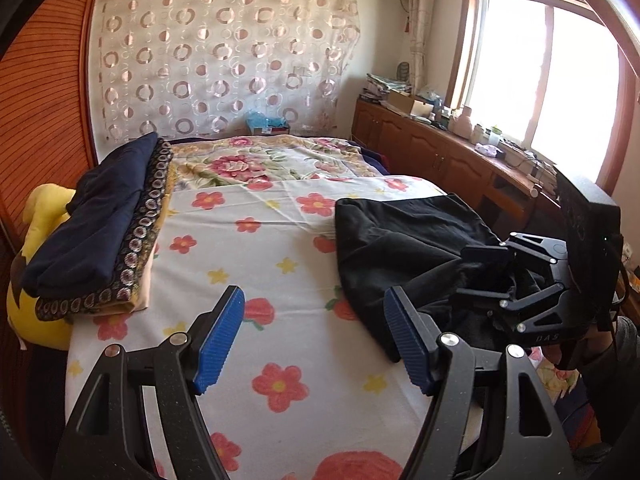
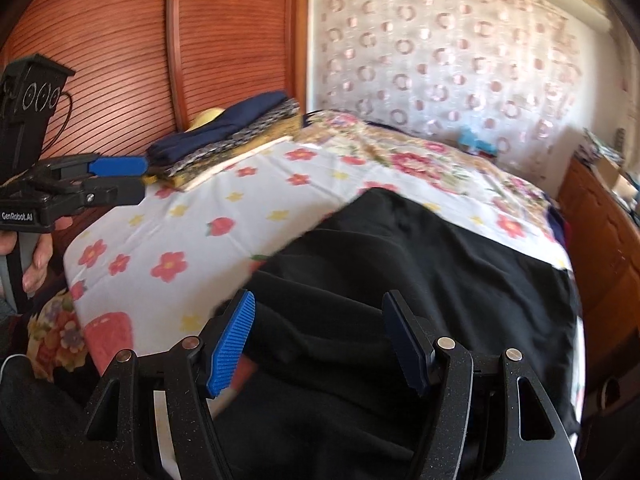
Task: Fold small clothes
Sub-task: 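Grasp the folded shirt with the right gripper and lift it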
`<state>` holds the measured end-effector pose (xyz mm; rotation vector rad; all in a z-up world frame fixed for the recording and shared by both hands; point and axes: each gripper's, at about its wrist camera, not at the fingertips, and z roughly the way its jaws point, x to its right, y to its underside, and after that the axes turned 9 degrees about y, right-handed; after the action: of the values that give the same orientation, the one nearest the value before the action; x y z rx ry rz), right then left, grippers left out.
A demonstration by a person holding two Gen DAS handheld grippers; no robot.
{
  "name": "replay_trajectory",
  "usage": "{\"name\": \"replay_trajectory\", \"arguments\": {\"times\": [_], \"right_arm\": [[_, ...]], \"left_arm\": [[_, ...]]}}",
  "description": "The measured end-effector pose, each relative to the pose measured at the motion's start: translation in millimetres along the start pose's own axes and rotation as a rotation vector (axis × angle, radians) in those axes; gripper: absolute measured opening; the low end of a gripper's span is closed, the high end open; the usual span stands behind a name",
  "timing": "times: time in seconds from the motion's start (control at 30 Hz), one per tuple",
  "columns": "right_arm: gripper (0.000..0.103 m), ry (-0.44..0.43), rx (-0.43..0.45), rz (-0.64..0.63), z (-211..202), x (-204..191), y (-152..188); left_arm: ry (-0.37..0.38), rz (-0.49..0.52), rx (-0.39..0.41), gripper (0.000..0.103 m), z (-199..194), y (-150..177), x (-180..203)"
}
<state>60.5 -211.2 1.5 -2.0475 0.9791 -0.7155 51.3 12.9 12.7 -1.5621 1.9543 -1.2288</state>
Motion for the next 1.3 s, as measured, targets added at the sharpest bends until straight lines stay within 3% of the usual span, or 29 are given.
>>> {"name": "replay_trajectory", "arguments": {"times": [0.23,0.4,0.5,0.6,0.63,0.8,0.93,1.03,1.13,1.3], "right_arm": [[0.068,-0.113,-0.114,-0.074,34.0,-8.3,-3.1],[0.068,-0.095,-0.198,-0.148,55.7,-5.7,-0.5],[0.066,-0.084,-0.203,-0.173,60.2,4.2,-1.9],[0.035,-0.045,-0.200,-0.193,59.1,14.5,-3.9],[0.011,-0.026,-0.199,-0.200,59.7,16.2,-5.0],[0.009,0.023,-0.101,-0.105,39.4,61.8,-28.1],[0.009,0.089,0.000,0.012,6.4,129.9,-57.4],[0.008,0.185,0.043,0.070,-13.4,185.9,-74.6],[0.008,0.268,0.041,0.102,-21.6,230.8,-87.1],[0.008,0.400,-0.061,0.132,7.4,286.8,-90.5]], "left_arm": [[-0.024,-0.037,0.012,0.073,-8.0,7.1,-21.5],[-0.015,-0.049,0.006,0.073,-7.0,10.8,-25.7],[-0.018,-0.041,0.005,0.073,-6.1,12.7,-22.1],[-0.012,-0.027,0.003,0.073,-5.0,13.9,-17.0],[-0.008,-0.025,0.002,0.073,-4.4,14.2,-15.3],[-0.001,-0.007,-0.010,0.073,-0.9,15.3,-8.9],[0.005,0.002,-0.019,0.073,2.1,16.1,-3.8],[0.009,0.005,-0.020,0.073,2.9,16.0,-2.0],[0.012,0.007,-0.025,0.073,4.3,16.6,1.3],[0.027,0.022,-0.035,0.073,8.7,17.8,9.8]]}}
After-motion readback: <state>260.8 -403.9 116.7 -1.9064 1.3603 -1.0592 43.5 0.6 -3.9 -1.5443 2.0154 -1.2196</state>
